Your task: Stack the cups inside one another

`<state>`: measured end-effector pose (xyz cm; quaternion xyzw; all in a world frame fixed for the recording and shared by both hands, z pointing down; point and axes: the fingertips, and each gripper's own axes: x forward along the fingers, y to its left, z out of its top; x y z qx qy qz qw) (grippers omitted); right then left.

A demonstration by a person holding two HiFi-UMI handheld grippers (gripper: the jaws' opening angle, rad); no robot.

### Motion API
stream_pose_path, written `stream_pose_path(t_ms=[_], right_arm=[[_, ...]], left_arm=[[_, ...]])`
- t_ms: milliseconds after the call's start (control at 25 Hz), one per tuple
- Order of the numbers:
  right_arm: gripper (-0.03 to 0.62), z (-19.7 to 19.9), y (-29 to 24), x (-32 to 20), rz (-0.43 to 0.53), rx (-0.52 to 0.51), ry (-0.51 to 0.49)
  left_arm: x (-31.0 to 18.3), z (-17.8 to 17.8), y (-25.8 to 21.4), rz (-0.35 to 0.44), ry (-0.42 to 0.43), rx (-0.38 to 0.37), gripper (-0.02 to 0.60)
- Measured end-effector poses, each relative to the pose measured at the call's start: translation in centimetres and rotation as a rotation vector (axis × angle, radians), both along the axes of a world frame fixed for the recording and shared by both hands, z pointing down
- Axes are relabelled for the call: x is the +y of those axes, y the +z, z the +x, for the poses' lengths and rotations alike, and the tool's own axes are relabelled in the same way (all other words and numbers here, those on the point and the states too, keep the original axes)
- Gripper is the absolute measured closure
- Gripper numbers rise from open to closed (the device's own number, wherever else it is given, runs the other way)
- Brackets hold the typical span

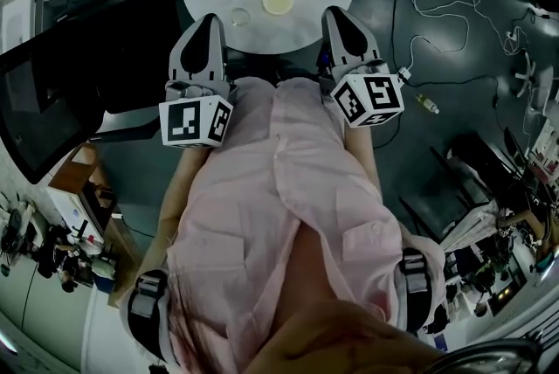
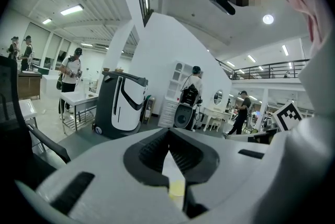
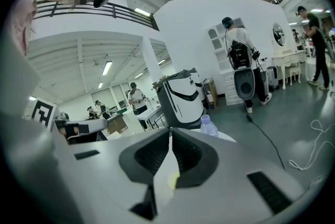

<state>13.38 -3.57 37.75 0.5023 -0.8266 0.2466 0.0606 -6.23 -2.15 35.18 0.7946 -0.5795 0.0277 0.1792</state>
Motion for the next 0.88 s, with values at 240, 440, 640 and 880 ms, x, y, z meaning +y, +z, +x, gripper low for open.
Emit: stream_pose_path(t_ms=[240, 440, 640, 880], right_arm=[[0.557, -1.0, 0.1, 0.9, 0.012, -0.003, -0.03], [0.557, -1.3, 0.3, 1.2, 0.018, 0.011, -0.053], [0.557, -1.7, 0.3, 0.8, 0.033, 0.021, -0.075], [0.557, -1.9, 0.8, 0.6, 0.032, 0.046, -0.089]], left_arm=[[0.8, 0.2, -0.2, 0.021, 0.009, -0.017, 0.566], [1.4, 0.1, -0.4, 0.032, -0.005, -0.006, 0.566], [1.8, 0.3, -0.7, 0.048, -0.011, -0.008, 0.566], [2.2, 0.5, -1.0, 0.067, -0.026, -0.002, 0.566]])
